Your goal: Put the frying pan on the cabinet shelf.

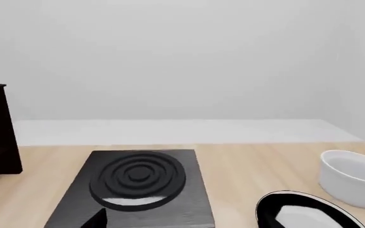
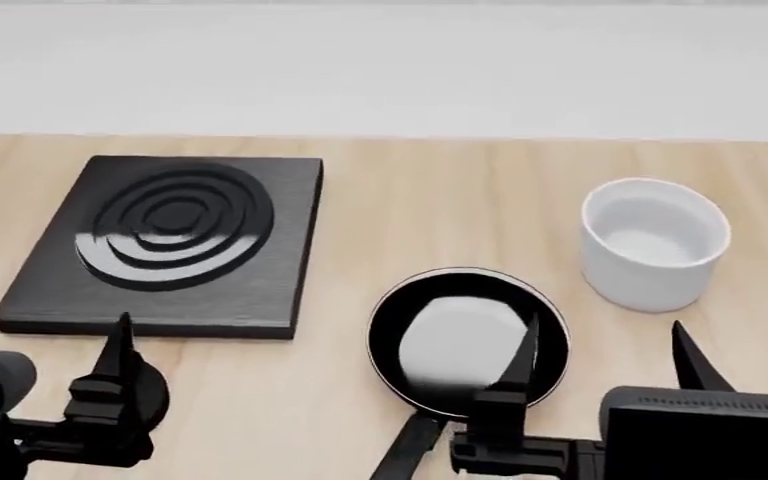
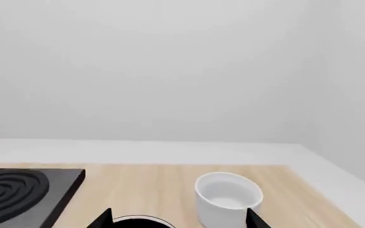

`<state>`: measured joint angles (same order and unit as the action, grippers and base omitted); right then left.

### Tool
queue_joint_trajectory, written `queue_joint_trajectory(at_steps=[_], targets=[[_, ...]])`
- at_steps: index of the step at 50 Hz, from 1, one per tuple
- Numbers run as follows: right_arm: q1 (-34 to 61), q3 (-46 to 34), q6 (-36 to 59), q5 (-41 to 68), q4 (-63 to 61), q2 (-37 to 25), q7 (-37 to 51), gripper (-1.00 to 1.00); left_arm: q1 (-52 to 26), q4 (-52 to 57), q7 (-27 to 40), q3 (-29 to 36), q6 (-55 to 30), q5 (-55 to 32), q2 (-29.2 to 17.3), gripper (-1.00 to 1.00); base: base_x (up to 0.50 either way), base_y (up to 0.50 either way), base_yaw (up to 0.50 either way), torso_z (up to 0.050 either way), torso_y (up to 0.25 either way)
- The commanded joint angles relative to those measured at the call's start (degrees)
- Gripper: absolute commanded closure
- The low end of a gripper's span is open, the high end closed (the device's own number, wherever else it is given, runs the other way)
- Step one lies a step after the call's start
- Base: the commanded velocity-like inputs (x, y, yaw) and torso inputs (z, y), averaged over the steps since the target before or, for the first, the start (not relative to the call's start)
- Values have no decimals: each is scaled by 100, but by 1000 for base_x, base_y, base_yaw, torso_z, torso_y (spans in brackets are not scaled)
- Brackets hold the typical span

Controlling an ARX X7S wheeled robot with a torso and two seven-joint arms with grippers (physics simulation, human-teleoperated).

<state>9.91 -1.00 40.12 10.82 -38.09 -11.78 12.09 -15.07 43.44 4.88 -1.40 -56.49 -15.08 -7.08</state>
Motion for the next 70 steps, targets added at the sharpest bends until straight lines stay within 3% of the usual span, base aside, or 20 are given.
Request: queue_joint_trajectory(at_steps=[1, 11, 32, 39, 43, 46, 48, 52, 56, 66, 68, 70], targets=[[-55, 122, 1, 22, 11, -15, -52, -100, 61, -17, 18, 66, 128, 256, -52, -100, 402, -371, 0, 0, 15], [-151, -17, -101, -48, 47, -101, -53, -100, 59, 6, 65, 55, 83, 192, -83, -100, 417, -350, 0, 0, 0], [-126, -112, 210, -10, -162, -193, 37, -100, 157, 104, -39, 131, -196, -65, -269, -100, 459, -1, 0, 0, 1], [3, -6, 622, 87, -485, -207, 135, -100, 68, 802, -165, -186, -1228, -596, -265, -100, 57, 0, 0, 0, 0], [43, 71, 802, 136, -652, -254, 160, -100, -435, 1340, -255, -246, -2471, -1064, -254, -100, 0, 0, 0, 0, 0], [66, 186, 967, 197, -774, -265, 194, -100, -855, 1536, -309, 51, -3291, -1394, -336, -100, 0, 0, 0, 0, 0], [75, 252, 1030, 233, -840, -270, 206, -100, -1047, 1370, 266, -3, -3346, -2302, -491, -100, 0, 0, 0, 0, 0], [94, 315, 1112, 262, -920, -275, 242, -100, -1484, 625, 2178, -214, -3337, -5022, -832, -100, 0, 0, 0, 0, 0], [40, 304, 1017, 254, -869, -284, 238, -100, -1691, 233, 3070, -143, -3297, -6261, -928, -100, 0, 0, 0, 0, 0], [-8, 243, 845, 257, -715, -276, 230, -100, -1634, -775, 5174, 674, -3028, -8311, -961, -100, 0, 0, 0, 0, 0], [-30, 236, 814, 283, -737, -273, 211, -100, -1580, -881, 5147, 654, -2893, -8248, -895, -100, 0, 0, 0, 0, 0], [-46, 227, 842, 292, -777, -277, 222, -100, -1558, -810, 4667, 752, -2963, -7556, -938, -100, 0, 0, 0, 0, 0]])
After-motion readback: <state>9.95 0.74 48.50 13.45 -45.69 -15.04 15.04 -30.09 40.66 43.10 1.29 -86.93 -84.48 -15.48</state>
